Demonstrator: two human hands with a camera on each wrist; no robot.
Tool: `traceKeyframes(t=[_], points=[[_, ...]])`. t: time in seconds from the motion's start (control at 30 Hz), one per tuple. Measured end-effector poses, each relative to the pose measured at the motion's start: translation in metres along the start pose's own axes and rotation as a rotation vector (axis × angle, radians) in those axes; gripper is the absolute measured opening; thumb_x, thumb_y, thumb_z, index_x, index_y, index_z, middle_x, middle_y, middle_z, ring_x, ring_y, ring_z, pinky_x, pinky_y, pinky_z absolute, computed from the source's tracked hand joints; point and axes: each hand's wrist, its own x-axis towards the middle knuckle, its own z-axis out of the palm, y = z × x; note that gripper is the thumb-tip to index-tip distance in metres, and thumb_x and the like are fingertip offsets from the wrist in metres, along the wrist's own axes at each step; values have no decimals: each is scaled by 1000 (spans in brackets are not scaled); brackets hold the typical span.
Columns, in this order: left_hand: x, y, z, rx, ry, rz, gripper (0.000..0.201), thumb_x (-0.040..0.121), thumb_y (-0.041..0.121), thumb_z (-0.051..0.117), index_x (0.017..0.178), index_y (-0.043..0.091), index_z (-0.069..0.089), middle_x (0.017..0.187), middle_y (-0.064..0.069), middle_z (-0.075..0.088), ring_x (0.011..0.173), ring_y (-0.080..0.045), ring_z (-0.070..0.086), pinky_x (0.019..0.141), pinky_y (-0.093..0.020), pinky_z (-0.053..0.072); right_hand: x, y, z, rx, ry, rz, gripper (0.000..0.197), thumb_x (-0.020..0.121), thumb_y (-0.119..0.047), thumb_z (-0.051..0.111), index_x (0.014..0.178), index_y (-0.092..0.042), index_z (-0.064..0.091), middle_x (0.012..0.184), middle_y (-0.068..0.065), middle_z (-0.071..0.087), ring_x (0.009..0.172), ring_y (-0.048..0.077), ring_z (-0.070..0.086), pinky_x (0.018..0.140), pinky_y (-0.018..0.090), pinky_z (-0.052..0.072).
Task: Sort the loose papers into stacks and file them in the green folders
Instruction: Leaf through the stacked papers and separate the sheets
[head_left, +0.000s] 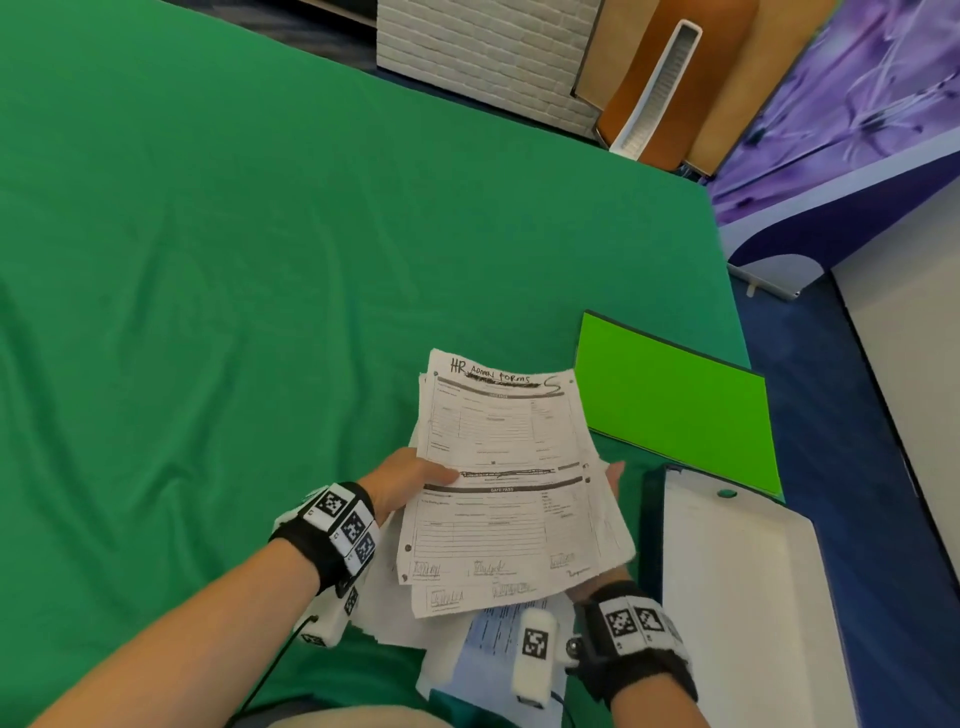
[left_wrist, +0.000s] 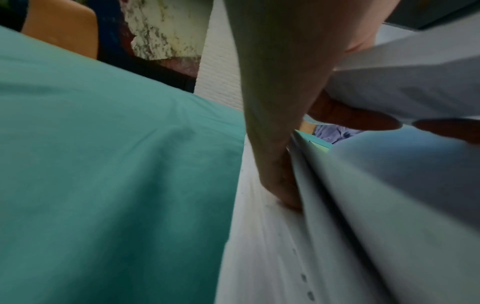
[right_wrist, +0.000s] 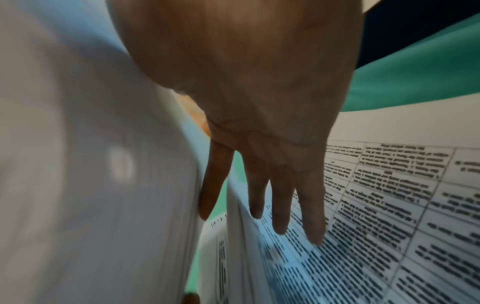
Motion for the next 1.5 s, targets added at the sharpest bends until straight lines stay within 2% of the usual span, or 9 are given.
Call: traceKeyframes(t=[0.13,0.33,0.53,0.73,0.87,0.93,1.0,1.27,1.5], points=[[4,-2,4,155,-5,-3,37,94,10,58,131,10,57,129,-4,62,115,-25,61,102,-39,46,1,-14,-10,-7,-139,52,66,92,-62,33,129,-14,60,125,15,64,117,35,60,102,50,42],[5,-2,4,182,-11,-5,33,95,17,59,127,13,59,127,-5,64,112,-24,62,104,-42,46,13,-13,-16,-548,97,-48,17,88,-4,61,104,-3,69,96,11,75,86,25,70,76,38,58],[-6,1,1,-179,-65,19,51,89,72,31,118,39,58,121,10,66,113,-15,62,104,-40,42,9,-14,-9,-423,27,-66,30,90,-11,64,118,-2,63,108,13,72,101,31,69,95,50,52],[4,-9,-8,-199,-127,24,88,77,88,5,126,41,61,131,3,62,122,-20,57,113,-51,28,-5,-33,-20,67,-88,-115,42,89,-18,59,130,-8,57,123,19,65,114,37,62,99,56,46],[10,-12,-4,123,63,-66,82,84,79,33,115,12,68,124,-3,57,119,-18,50,110,-41,26,-2,-37,-48,141,83,-160,40,92,-17,60,131,-9,57,125,17,64,116,35,60,99,54,46],[18,-21,-3,255,73,-14,60,73,72,63,88,15,63,93,-9,56,86,-19,55,84,-32,43,0,-29,-62,31,229,-183,34,91,-11,61,125,-5,59,118,17,67,105,33,65,84,44,53],[23,-25,1,324,114,25,45,79,45,75,60,17,46,60,-4,41,54,-16,40,58,-24,35,2,-15,-72,-84,328,-165,33,91,-6,61,125,-2,58,114,18,67,98,31,66,76,38,53],[27,-28,9,568,263,90,47,93,22,58,57,18,28,58,0,25,52,-16,27,51,-28,19,11,35,-81,-503,354,16,29,91,-1,61,120,2,61,110,18,67,84,27,64,64,29,49],[25,-33,14,566,315,106,40,95,24,53,62,16,31,61,0,29,55,-16,30,53,-27,21,19,35,-78,-525,319,86,24,98,-31,55,111,-12,61,104,9,70,96,28,66,90,43,52]])
